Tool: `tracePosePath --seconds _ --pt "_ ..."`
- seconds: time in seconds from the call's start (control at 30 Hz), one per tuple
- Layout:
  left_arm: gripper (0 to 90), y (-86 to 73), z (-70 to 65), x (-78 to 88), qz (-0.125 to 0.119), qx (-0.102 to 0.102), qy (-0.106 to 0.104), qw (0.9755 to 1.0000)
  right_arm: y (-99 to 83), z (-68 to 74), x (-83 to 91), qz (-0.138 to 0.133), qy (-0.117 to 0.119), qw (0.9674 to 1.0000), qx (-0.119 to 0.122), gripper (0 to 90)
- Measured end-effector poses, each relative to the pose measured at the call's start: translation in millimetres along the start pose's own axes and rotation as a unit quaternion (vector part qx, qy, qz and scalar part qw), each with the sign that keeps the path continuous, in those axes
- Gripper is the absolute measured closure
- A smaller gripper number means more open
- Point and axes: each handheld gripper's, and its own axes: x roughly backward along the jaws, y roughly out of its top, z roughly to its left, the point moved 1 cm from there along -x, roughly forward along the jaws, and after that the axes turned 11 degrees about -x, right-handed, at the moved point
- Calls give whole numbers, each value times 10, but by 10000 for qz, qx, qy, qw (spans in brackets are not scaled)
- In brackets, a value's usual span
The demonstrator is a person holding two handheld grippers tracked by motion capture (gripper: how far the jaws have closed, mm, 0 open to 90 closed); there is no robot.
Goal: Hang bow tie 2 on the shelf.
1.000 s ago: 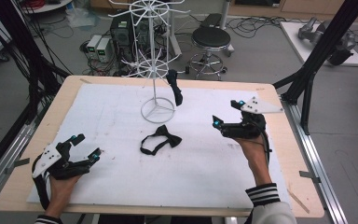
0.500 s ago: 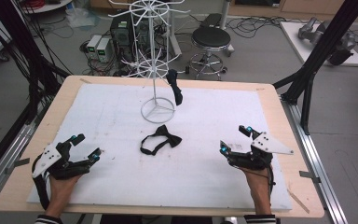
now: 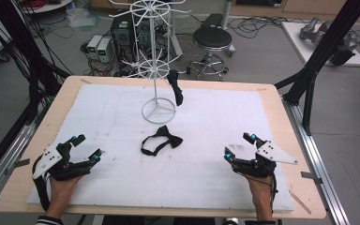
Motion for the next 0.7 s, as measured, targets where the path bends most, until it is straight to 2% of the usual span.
tracePosePath --seconds 0.33,0.5,0.7 --pt "149 1 2 3 3 5 -5 10000 -33 28 -54 52 93 9999 2 118" --pt "147 6 10 -7 25 40 -13 10000 -55 12 -31 70 87 9999 -80 117" --pt "135 133 15 -59 80 -153 -312 9994 -59 -10 -7 124 107 9998 -70 118"
